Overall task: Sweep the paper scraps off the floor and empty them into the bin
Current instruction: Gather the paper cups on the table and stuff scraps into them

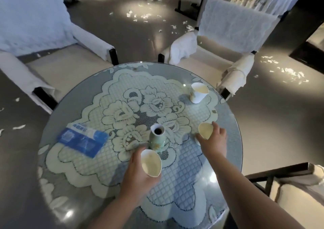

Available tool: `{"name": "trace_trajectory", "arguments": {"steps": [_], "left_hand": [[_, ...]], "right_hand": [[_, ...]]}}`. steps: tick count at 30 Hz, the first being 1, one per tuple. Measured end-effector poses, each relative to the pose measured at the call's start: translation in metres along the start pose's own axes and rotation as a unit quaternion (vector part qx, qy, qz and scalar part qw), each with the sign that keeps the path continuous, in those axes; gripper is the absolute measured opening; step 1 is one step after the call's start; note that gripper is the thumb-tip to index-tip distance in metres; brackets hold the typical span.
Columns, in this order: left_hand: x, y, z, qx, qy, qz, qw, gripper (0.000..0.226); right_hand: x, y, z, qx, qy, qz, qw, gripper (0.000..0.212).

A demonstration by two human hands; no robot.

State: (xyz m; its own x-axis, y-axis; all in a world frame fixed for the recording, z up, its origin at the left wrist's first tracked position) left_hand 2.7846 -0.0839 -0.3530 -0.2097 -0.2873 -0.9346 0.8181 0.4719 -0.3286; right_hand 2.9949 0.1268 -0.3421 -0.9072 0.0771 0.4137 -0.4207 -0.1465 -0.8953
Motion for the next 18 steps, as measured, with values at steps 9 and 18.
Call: {"name": "trace_trajectory", "arguments": {"steps": [9,18], "left_hand": [[0.004,0.014,0.000,0.068,-0.005,-0.002,0.998,0.074],[0.002,-0.005,-0.004,0.159,0.029,-0.009,0.987,0.070]], "right_hand": [[0.022,-0.014,0.087,0.007,-0.063,-0.132,0.989,0.067],[0.084,-0.018,0.170,0.004,-0.105,-0.226,0.968,0.058]]}}
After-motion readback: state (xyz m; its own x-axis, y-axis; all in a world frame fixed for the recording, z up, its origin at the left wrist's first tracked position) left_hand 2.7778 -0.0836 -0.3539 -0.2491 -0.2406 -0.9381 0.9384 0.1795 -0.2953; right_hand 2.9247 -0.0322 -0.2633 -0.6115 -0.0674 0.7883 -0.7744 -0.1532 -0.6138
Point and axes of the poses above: each hand's wrist, its own z-axis away from the middle knuckle, its own y-axis out of the palm, x = y × z, the point moved 9 cm from there along -z, towards the middle knuckle, and after that the axes turned 10 degrees about z, right-handed, at the moved point
